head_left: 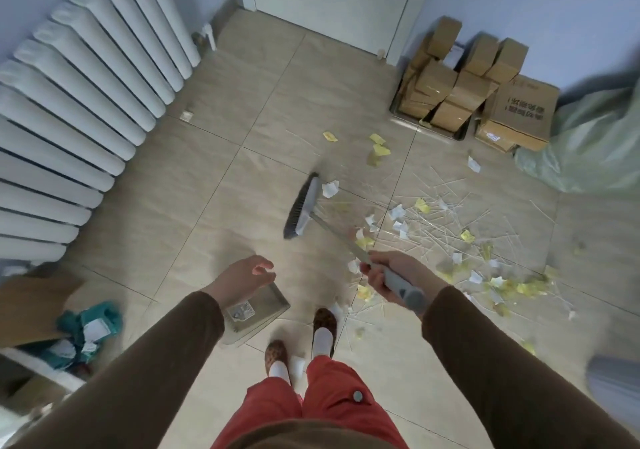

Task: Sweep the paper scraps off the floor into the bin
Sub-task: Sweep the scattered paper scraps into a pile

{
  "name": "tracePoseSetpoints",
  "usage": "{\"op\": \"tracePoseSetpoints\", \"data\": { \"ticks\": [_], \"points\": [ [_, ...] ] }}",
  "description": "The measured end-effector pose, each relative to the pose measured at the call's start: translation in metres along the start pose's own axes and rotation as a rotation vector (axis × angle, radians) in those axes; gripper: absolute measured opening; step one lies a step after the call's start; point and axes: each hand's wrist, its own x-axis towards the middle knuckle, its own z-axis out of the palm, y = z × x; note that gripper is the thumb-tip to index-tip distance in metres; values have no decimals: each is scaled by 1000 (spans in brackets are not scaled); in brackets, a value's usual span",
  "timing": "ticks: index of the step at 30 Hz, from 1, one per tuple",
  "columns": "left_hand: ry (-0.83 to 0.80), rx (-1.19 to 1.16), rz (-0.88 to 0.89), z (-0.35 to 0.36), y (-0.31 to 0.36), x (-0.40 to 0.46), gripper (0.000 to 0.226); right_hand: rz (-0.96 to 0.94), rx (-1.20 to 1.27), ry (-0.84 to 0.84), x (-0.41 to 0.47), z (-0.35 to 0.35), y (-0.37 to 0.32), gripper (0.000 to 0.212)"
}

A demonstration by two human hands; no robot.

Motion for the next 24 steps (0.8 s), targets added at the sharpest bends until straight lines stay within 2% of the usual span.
{"op": "tracePoseSetpoints", "data": {
  "ticks": [5,8,12,17,21,24],
  "points": [
    [-43,0,13,-1,-6,-7,25,-64,-78,81,-68,-1,33,28],
    [-67,2,15,-5,-12,-6,31,-101,-57,37,-80,15,47,33],
    [-56,-7,2,-17,-13,-1,33,-110,-10,-80,-50,56,25,37],
    [-16,-45,7,-37,2,26,23,-123,30,-251,32,129,-59,27],
    [7,-7,-17,-39,23,57,15,-104,64,-262,97,178,-150,14],
    [11,13,-27,-34,47,83,14,-128,84,-260,129,180,-213,5]
  ]
}}
